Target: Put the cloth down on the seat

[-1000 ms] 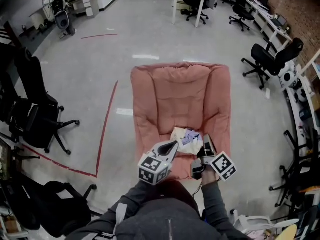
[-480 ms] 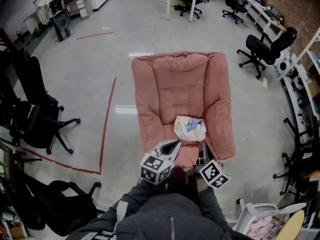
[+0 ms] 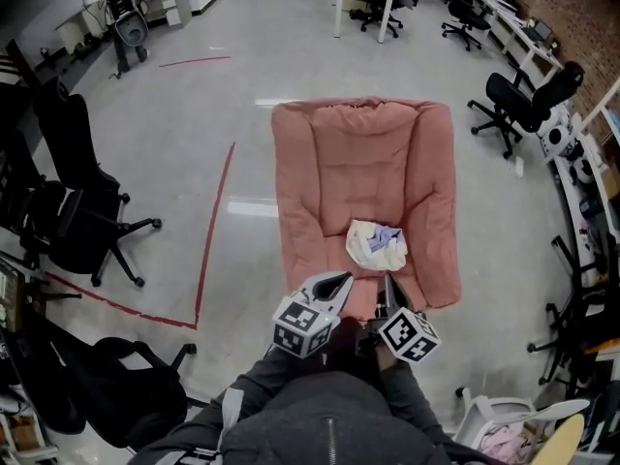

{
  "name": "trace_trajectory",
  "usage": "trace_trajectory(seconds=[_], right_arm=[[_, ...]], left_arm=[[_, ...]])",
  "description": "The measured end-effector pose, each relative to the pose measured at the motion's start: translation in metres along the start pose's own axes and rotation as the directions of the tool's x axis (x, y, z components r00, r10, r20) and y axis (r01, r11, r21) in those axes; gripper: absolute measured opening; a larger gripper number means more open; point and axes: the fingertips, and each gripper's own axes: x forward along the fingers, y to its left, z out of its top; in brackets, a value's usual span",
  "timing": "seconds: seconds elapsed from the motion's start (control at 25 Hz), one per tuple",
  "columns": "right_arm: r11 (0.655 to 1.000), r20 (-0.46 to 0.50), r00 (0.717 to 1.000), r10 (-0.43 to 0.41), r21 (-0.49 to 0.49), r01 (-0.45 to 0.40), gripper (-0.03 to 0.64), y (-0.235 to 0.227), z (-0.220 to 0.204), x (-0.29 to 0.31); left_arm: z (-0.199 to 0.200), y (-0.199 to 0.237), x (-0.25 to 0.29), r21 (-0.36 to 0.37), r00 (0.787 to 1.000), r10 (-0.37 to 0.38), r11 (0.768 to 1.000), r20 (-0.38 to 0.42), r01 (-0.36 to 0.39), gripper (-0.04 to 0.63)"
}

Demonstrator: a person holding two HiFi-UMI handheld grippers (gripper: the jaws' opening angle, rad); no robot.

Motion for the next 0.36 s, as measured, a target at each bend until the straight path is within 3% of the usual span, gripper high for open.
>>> trace_trajectory(seconds=[0.36], right_arm=[[0.998, -0.027, 0.999, 0.033, -0.050, -0.035, 0.011, 0.015, -0.009, 0.003]], left_arm=[[-0.001, 0.016, -0.016, -0.031, 0.998, 0.045, 0.999, 0.033, -0.044, 0.005]])
